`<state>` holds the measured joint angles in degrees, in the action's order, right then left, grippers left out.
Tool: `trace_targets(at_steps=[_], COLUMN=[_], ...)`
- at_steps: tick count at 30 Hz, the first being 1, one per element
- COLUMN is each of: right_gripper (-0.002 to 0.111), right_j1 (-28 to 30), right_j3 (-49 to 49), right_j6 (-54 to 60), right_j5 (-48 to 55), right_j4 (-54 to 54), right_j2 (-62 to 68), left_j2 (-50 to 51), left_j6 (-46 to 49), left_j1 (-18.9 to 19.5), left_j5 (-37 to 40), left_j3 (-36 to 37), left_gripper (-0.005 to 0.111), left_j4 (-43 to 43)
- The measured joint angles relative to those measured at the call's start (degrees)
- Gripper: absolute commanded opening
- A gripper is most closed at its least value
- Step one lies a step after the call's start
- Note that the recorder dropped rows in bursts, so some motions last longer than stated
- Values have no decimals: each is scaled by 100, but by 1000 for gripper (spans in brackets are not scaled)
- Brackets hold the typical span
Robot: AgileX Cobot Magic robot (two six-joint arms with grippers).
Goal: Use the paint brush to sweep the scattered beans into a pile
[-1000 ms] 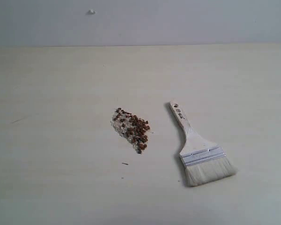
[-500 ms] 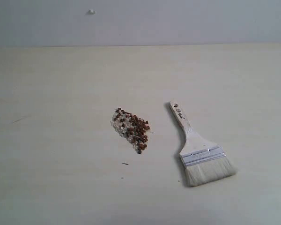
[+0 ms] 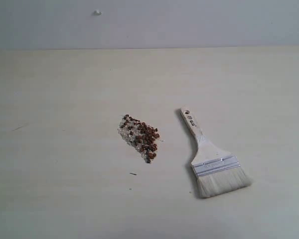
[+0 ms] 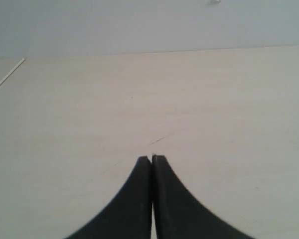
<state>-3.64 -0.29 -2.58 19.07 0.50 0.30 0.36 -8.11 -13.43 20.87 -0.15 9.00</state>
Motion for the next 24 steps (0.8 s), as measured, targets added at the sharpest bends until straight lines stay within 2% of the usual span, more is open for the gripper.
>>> trace_targets(at_steps=[24], right_gripper=[0], right_j1=[0], right_j3=[0], right_j6=[0], right_j5=[-31], right_j4=[-50], right_j2=[0], left_j2=[0], left_j6=[11], left_j1=[14], left_j5=[11], left_j3=[0], left_gripper=[0], left_j4=[-10])
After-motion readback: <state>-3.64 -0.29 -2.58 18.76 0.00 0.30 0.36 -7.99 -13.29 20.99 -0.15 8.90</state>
